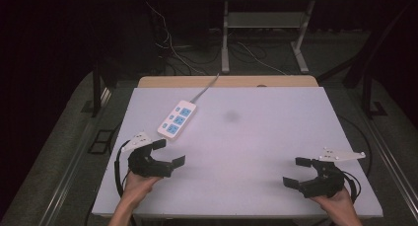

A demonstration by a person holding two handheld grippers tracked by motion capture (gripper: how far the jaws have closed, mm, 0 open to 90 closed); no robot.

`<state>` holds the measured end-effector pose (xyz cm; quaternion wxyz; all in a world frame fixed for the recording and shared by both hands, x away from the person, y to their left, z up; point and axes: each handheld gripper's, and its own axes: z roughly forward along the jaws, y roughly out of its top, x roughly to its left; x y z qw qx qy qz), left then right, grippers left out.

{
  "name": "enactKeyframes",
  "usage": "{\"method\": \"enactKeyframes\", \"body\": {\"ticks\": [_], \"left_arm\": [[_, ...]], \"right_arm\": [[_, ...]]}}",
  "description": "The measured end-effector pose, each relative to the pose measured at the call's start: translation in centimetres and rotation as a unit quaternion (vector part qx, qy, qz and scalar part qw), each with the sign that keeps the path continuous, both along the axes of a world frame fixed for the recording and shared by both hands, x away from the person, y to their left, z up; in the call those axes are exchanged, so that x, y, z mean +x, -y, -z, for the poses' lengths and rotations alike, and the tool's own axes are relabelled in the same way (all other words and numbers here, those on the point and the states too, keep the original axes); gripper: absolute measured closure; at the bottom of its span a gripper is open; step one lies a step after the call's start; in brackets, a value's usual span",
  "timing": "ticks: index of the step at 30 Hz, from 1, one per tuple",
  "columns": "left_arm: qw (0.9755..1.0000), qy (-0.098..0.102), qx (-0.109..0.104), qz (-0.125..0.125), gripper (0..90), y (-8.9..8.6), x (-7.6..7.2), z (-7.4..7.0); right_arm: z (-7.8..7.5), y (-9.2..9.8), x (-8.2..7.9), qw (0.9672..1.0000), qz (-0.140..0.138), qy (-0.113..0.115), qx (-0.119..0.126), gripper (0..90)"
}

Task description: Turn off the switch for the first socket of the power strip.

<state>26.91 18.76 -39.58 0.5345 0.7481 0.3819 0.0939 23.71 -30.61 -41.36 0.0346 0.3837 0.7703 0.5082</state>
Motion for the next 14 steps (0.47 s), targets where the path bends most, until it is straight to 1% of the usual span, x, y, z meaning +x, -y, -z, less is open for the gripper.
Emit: {"method": "enactKeyframes", "body": {"ticks": [2,6,8,10,14], "left_arm": [[1.0000,-0.002,-0.004,-0.002,0.0,0.0,-0.3,0.5],[1.0000,-0.008,0.003,0.002,0.0,-0.1,-0.8,1.4],[0.9999,-0.011,0.001,0.003,0.0,-0.1,-0.9,1.8],[0.9999,-0.015,0.000,0.007,0.0,0.0,-1.0,2.0],[0.9998,-0.013,0.004,0.014,0.0,0.3,-1.2,2.2]], "right_arm": [[0.0,0.0,0.0,1.0000,0.000,-0.001,0.000,0.4],[0.1,0.0,0.0,1.0000,0.001,-0.001,0.001,0.4],[0.1,0.0,0.0,1.0000,0.001,-0.002,0.000,0.4],[0.1,0.0,0.0,1.0000,0.001,-0.002,0.001,0.4],[0.1,0.0,0.0,1.0000,0.002,-0.003,0.001,0.4]]}}
